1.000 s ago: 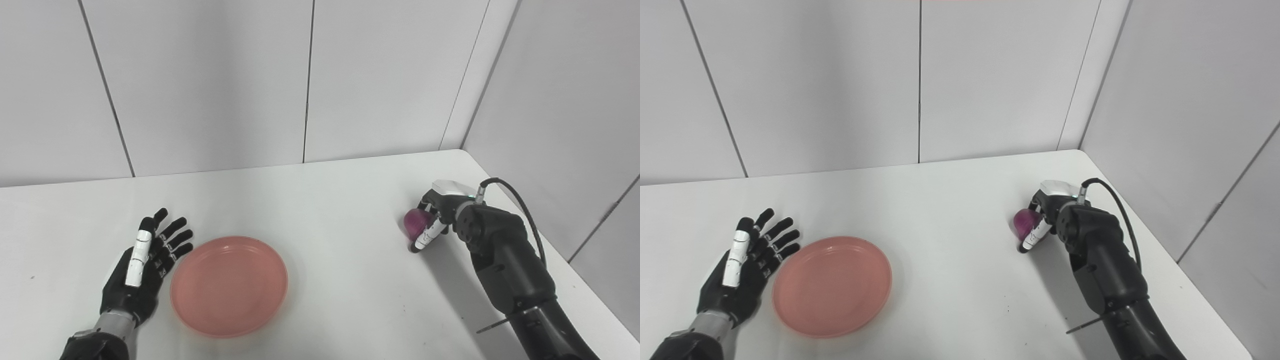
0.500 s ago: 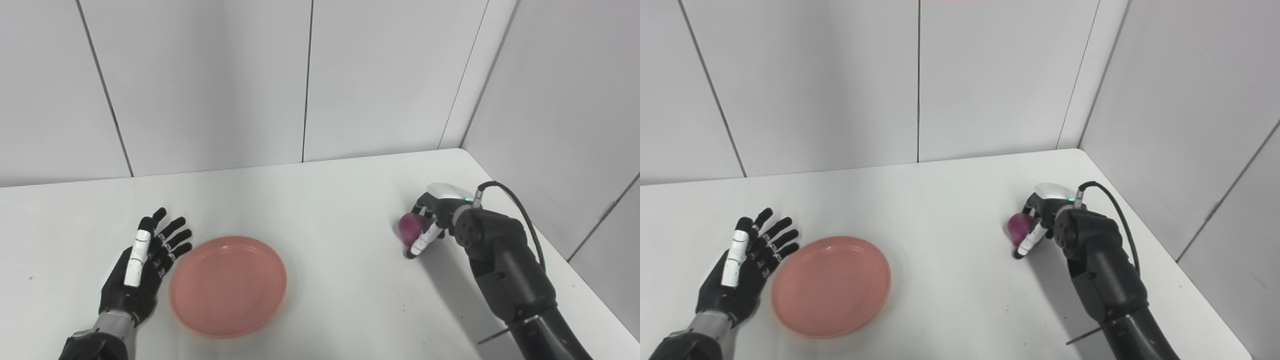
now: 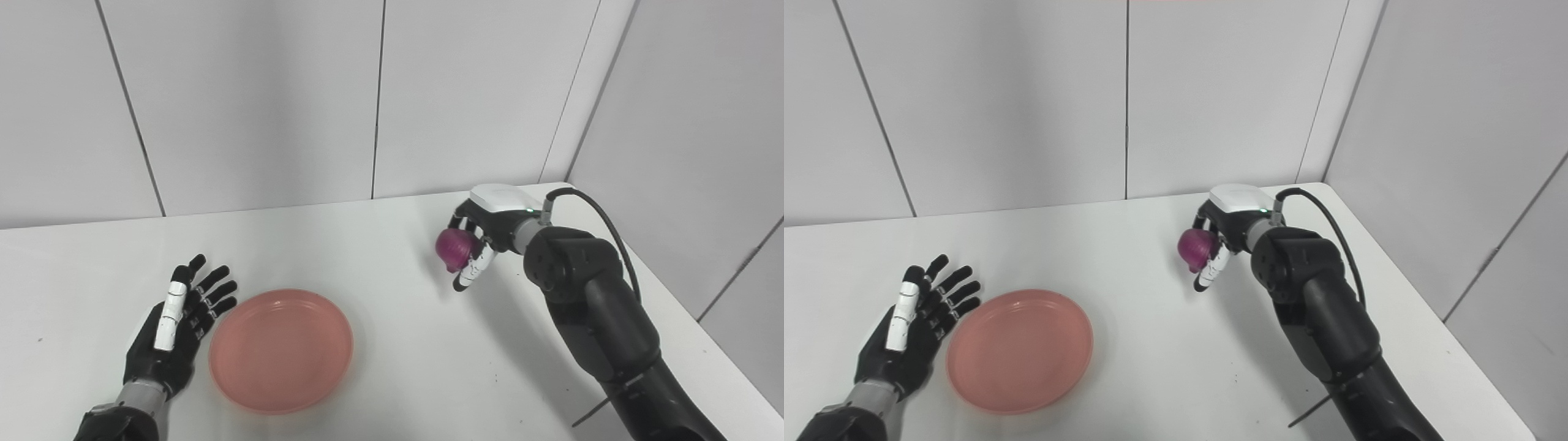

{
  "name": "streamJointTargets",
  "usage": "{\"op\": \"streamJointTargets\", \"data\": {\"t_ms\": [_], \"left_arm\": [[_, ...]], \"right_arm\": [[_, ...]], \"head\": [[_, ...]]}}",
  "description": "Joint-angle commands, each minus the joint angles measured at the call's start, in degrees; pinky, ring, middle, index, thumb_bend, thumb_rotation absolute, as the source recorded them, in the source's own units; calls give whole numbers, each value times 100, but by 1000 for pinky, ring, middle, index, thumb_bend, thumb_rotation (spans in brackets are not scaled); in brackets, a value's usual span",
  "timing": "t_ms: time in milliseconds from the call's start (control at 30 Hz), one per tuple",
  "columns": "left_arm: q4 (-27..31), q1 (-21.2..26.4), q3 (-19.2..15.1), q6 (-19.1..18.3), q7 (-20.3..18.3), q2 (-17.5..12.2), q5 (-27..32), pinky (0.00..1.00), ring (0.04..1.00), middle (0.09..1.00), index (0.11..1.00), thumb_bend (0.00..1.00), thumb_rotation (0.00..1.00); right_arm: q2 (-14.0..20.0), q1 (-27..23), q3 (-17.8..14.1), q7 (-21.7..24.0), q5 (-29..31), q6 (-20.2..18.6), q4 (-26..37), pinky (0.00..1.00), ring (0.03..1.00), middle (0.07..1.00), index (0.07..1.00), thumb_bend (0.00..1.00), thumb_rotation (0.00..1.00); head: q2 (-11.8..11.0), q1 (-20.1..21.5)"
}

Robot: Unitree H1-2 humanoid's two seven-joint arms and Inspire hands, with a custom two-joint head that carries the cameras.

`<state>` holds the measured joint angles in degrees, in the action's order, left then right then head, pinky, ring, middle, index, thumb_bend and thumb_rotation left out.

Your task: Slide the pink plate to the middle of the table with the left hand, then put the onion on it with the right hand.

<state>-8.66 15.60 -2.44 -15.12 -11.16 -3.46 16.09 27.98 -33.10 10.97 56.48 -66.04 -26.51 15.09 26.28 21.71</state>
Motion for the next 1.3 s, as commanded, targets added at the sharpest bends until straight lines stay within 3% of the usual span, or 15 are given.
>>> {"op": "streamJointTargets", "data": {"t_ms": [0,333,533,700,800,1033,1267], "left_arm": [[-203,-194,70,-271,75,31,-101,839,847,879,968,903,836],[177,-276,258,-438,351,305,-320,824,855,895,979,862,854],[331,-300,375,-547,559,528,-493,830,858,897,976,856,868],[353,-304,414,-560,641,647,-514,844,859,898,980,856,874],[333,-318,433,-504,654,694,-556,853,868,901,984,865,871],[266,-320,468,-463,716,818,-579,887,878,907,991,854,878],[247,-309,470,-442,737,912,-590,886,886,918,1000,825,882]], "right_arm": [[-31,-383,29,101,-128,0,219,275,372,497,687,790,191],[-145,-687,261,-14,318,318,287,295,391,506,657,816,186],[-275,-879,355,-155,595,402,264,218,301,413,633,833,145],[-362,-998,513,-96,676,440,248,257,349,463,652,827,162],[-447,-1037,634,-146,760,522,172,239,323,436,650,817,150],[-598,-1082,1004,-265,857,721,-6,287,374,482,644,818,216],[-829,-1027,1292,-288,834,689,-30,245,325,429,626,833,172]], "head": [[45,-174],[194,-1180],[206,-1630],[238,-2029],[242,-2182],[260,-2453],[273,-2616]]}}
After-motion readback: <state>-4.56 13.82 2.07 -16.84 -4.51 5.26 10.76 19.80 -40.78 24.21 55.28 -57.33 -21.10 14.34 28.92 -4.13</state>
